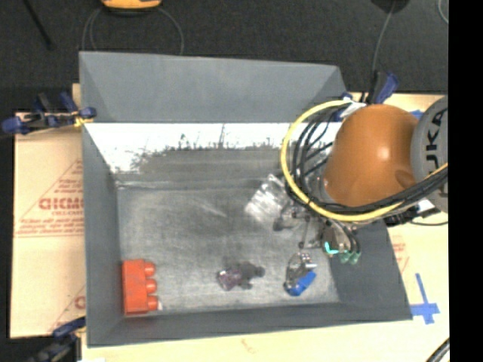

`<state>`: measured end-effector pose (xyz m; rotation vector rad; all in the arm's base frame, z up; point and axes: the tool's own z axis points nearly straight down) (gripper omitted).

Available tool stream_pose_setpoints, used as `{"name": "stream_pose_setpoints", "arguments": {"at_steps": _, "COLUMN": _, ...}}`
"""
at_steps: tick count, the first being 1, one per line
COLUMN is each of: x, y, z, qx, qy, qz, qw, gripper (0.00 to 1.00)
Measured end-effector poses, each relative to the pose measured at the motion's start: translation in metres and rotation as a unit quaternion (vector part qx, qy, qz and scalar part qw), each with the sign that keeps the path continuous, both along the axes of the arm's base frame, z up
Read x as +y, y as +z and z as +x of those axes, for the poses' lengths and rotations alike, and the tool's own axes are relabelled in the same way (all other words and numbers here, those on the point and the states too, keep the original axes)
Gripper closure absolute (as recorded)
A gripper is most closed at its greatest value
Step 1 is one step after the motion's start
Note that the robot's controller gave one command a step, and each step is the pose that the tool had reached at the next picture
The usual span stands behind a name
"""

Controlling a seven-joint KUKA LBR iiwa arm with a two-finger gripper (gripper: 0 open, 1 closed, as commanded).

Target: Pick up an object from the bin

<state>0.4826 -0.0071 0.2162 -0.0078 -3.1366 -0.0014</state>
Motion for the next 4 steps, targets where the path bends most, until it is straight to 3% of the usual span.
{"name": "stream_pose_setpoints", "arguments": {"at_steps": 1, "x": 0.002, "y": -0.145, "z": 0.033, "qx": -0.008, "qy": 0.01, "qz": -0.001, "qw": 0.9999, "gripper": 0.0}}
{"name": "stream_pose_setpoints", "arguments": {"at_steps": 2, "x": 0.027, "y": -0.142, "z": 0.009, "qx": -0.0111, "qy": 0.029, "qz": -0.001, "qw": 0.9995, "gripper": 0.0}}
{"name": "stream_pose_setpoints", "arguments": {"at_steps": 3, "x": 0.026, "y": -0.142, "z": 0.009, "qx": -0.0076, "qy": 0.029, "qz": -0.001, "qw": 0.9995, "gripper": 1.0}}
{"name": "stream_pose_setpoints", "arguments": {"at_steps": 4, "x": 0.041, "y": 0.002, "z": 0.012, "qx": -0.008, "qy": 0.05, "qz": -0.001, "qw": 0.9987, "gripper": 1.0}}
